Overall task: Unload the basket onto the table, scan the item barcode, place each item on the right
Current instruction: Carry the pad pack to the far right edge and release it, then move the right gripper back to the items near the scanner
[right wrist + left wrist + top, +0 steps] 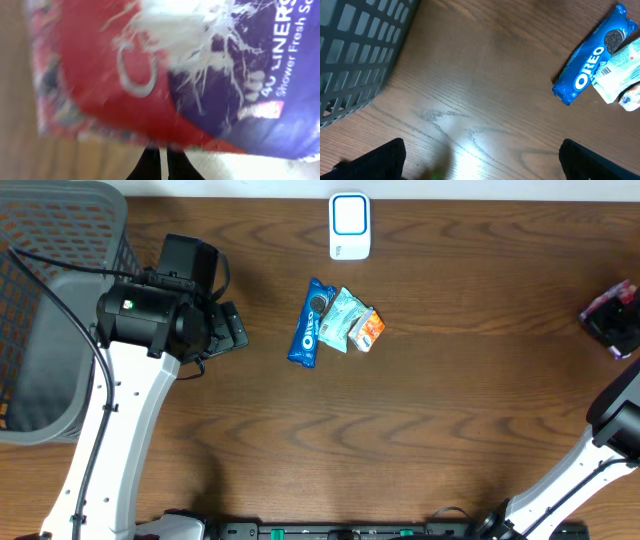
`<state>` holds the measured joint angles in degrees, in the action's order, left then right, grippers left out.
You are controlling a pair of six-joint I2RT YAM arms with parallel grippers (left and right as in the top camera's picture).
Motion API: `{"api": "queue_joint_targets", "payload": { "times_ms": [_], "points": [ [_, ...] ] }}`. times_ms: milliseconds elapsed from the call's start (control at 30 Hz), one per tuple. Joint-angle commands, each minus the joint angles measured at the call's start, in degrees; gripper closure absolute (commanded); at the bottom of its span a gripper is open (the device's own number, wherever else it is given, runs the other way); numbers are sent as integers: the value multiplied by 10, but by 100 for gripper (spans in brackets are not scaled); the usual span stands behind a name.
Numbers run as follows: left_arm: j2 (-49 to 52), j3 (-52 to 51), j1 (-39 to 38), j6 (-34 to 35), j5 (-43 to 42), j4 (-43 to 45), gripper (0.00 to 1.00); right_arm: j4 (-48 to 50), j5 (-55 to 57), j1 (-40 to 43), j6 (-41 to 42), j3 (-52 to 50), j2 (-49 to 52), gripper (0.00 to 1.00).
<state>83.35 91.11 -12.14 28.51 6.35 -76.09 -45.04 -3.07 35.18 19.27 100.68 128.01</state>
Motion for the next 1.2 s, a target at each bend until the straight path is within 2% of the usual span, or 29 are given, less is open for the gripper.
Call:
{"api": "queue_joint_targets", "payload": {
  "times_ms": [0,267,333,467,500,633,700,733,767,833,867,967,1033,1167],
  "points": [
    [-6,3,2,3,3,-2,2,42,-17,-17,-7,-3,-12,96],
    [-6,3,2,3,3,-2,2,139,-18,-76,-7,0,-12,81],
    [-6,3,2,3,3,-2,2,126,-28,-95,-16,23,-12,81],
    [-6,3,2,3,3,-2,2,39,-92,-123,-55,109,-12,81],
    [-6,3,2,3,3,-2,2,9,-117,-134,-68,134,-12,78],
    [-6,3,2,3,3,-2,2,-83,-243,-183,-122,164,-12,54],
    [-6,3,2,3,3,-2,2,-125,-286,-214,-127,152,-12,47],
    [-6,3,2,3,3,-2,2,-155,-290,-242,-127,138,-12,37],
    [-6,3,2,3,3,-2,2,-164,-289,-252,-127,132,-12,35],
    [-6,3,2,3,3,-2,2,-169,-288,-300,-127,99,-11,24],
    [-6,3,2,3,3,-2,2,-161,-287,-327,-128,83,-11,24],
    [-6,3,2,3,3,-2,2,-107,-287,-392,-153,44,-11,36],
    [-6,3,2,3,3,-2,2,-68,-273,-429,-153,32,-10,36],
    [-6,3,2,3,3,-2,2,-23,-166,-498,-125,29,-10,34]
  ]
}}
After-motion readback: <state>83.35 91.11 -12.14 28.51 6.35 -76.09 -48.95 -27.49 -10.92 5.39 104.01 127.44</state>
